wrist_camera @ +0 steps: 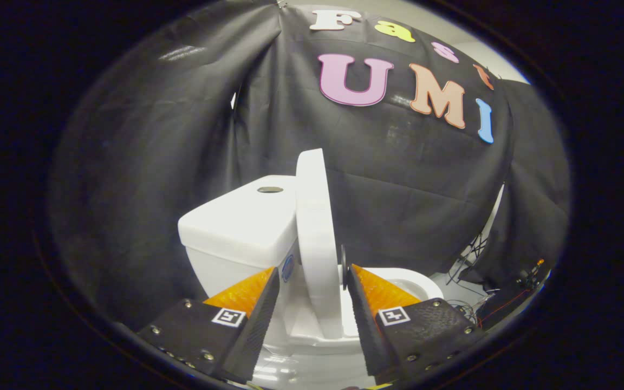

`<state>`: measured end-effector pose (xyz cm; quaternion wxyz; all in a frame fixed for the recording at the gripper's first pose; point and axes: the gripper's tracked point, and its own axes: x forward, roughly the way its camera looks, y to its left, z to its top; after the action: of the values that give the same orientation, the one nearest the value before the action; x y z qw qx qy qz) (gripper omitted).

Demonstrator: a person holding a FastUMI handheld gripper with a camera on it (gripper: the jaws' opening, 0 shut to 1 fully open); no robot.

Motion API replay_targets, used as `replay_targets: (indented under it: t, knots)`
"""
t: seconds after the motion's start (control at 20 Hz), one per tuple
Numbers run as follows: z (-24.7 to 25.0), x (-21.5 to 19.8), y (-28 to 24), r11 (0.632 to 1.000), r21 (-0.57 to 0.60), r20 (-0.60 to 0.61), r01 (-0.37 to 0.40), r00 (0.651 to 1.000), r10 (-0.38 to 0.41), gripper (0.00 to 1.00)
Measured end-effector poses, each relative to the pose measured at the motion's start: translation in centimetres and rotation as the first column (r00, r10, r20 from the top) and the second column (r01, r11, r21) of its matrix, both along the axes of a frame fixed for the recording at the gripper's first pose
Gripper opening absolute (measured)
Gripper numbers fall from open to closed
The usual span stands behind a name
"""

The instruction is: Open the toilet lid.

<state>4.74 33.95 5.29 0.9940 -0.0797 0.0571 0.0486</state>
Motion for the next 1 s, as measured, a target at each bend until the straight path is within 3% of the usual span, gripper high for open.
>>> replay_targets:
  t: [0.2,0.3,0.5,1.0]
  knots:
    - [1.1,-1.4,-0.4,0.999,0.034,0.008,-0.025,1.0,0.025,0.76]
    - [2.0,-2.0,-1.0,0.998,0.05,0.016,-0.031,0.999,0.031,0.87]
    - [4.6,-3.3,-2.2,0.992,0.111,0.051,-0.06,0.997,0.055,0.94]
    - [9.3,-4.1,-8.0,0.993,0.111,0.104,-0.049,0.994,0.037,0.96]
